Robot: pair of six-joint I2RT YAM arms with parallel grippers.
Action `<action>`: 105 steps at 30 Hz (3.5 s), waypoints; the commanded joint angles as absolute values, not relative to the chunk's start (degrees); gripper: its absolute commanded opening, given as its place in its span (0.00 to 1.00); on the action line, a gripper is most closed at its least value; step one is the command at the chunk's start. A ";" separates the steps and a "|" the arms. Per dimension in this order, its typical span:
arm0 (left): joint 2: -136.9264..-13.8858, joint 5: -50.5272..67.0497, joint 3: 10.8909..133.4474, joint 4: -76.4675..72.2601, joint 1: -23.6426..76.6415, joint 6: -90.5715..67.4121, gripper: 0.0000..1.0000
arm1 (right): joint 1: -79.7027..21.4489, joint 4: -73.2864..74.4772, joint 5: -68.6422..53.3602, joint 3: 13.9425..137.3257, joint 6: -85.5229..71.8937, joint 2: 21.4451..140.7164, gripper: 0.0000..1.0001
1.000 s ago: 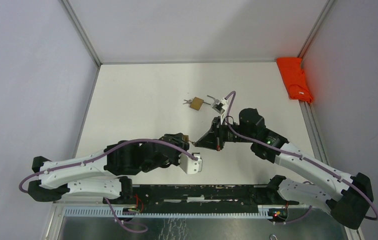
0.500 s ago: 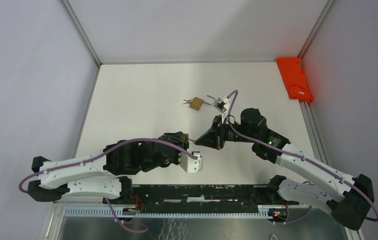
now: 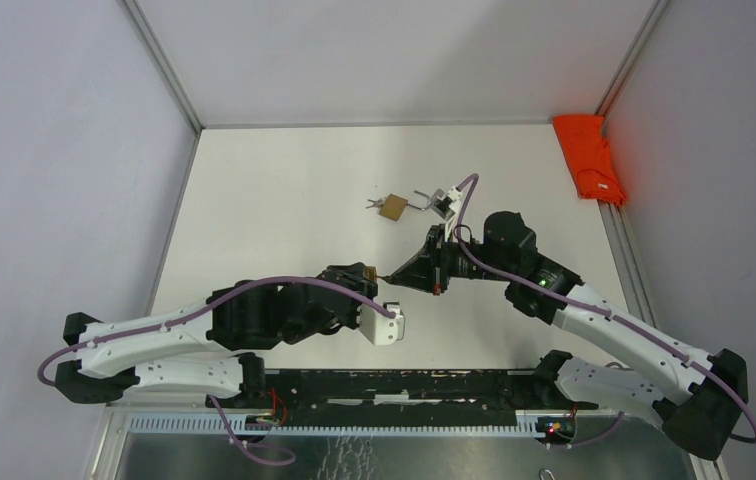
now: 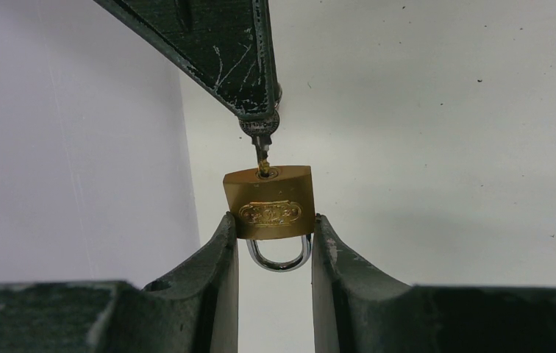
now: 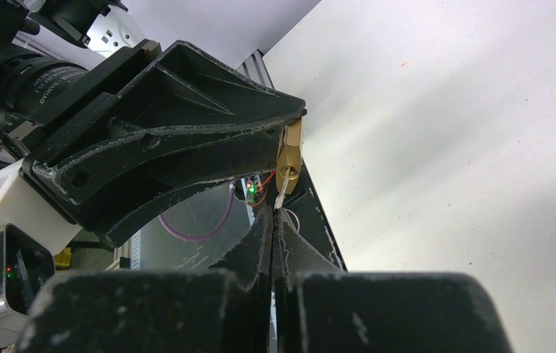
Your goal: Unlock with the key
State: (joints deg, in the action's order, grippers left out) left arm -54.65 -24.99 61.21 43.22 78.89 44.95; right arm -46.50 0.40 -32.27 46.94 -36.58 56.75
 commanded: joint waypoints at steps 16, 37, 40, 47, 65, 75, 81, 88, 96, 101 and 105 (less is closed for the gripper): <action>-54.06 -27.22 61.53 36.57 79.54 42.80 0.02 | -46.73 -7.01 -31.66 45.46 -40.54 57.17 0.00; -53.88 -27.72 60.80 35.77 79.55 42.71 0.02 | -46.76 -10.00 -30.74 43.79 -44.26 57.19 0.00; -54.01 -27.34 60.97 35.63 79.53 42.42 0.02 | -46.75 -10.63 -31.11 43.68 -44.63 57.70 0.00; -53.94 -26.71 61.42 35.68 79.50 42.23 0.02 | -46.76 -11.24 -30.76 43.69 -44.94 58.27 0.00; -52.23 -22.75 61.35 38.60 79.54 43.44 0.02 | -46.31 -7.00 -32.57 47.38 -41.22 59.32 0.00; -52.06 -22.21 60.07 39.57 79.49 44.77 0.02 | -46.07 -1.95 -33.53 50.43 -37.26 59.00 0.00; -52.03 -22.06 59.85 39.66 79.54 44.85 0.02 | -46.06 -2.46 -34.09 50.36 -37.49 58.87 0.00; -51.63 -21.58 59.92 39.98 79.54 44.69 0.02 | -45.09 -0.14 -35.05 53.56 -35.23 59.30 0.00; -51.60 -20.48 59.84 40.08 79.54 44.34 0.02 | -44.95 -0.97 -35.35 53.16 -35.92 59.44 0.00; -51.73 -20.22 59.61 39.94 79.54 44.12 0.02 | -44.68 -0.64 -35.43 53.88 -35.98 59.70 0.00; -51.60 -20.28 59.41 39.91 79.54 44.12 0.02 | -44.48 -0.86 -35.42 54.29 -36.07 59.60 0.00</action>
